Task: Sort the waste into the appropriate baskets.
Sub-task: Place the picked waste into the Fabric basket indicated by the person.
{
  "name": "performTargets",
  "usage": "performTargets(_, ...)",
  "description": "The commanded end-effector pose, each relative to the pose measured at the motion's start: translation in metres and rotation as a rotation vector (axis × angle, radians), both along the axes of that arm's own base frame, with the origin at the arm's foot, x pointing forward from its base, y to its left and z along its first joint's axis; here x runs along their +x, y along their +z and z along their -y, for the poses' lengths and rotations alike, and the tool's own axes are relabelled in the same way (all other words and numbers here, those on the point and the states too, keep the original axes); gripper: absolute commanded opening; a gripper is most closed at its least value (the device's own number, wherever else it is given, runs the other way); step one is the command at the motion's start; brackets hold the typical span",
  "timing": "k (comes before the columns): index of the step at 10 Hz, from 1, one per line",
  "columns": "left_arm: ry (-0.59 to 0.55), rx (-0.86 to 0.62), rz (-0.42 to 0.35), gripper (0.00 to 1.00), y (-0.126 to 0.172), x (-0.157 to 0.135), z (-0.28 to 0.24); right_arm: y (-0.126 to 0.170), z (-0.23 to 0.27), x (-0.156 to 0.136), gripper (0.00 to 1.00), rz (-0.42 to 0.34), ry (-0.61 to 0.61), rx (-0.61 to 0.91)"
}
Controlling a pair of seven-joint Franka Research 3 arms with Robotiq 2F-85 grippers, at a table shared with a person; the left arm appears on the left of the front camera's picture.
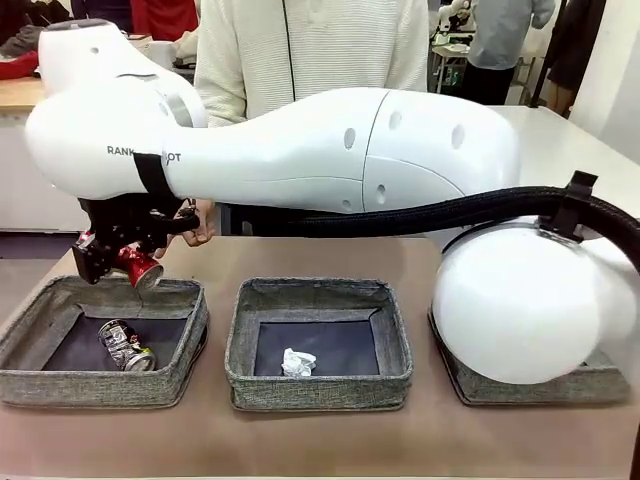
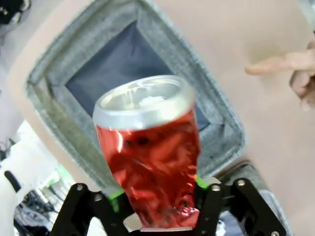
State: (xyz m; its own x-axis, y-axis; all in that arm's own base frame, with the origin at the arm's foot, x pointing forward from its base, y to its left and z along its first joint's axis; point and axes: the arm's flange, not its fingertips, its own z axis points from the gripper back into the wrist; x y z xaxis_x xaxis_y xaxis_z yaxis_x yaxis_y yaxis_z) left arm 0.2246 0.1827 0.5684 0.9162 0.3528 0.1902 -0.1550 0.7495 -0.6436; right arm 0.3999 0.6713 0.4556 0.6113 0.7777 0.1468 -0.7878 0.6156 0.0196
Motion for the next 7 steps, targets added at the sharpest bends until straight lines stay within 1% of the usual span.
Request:
performTargets(1,-0.004,0.005,-0.011,1.0,0.0001,-0.0031,-0.0017,0.0141,-0.0133,0.0069,1.0,-0.08,0.039,0.016)
performTargets(2,-0.004,0.005,-0.011,1.0,0.0001,-0.0031,-0.0017,0.0168,-0.0112,0.0042,1.0,-0.089,0.059,0.037)
performTargets(3,-0.004,0.005,-0.011,1.0,0.0001,-0.0031,-0.0017,0.019,-0.0093,0.0027,0.85,-0.097,0.049,0.034)
performTargets(4,-0.004,0.005,-0.011,1.0,0.0001,-0.0031,-0.0017,0.02,-0.0078,0.0025,0.95,-0.104,0.042,0.033)
performTargets(5,-0.004,0.005,-0.011,1.0,0.0001,-0.0031,-0.0017,0.0186,-0.0077,0.0026,1.0,-0.129,0.05,0.026)
performTargets(7,-0.004,0.005,-0.011,1.0,0.0001,-0.0031,-0.0017,0.0175,-0.0069,0.0022,1.0,-0.138,0.04,0.014)
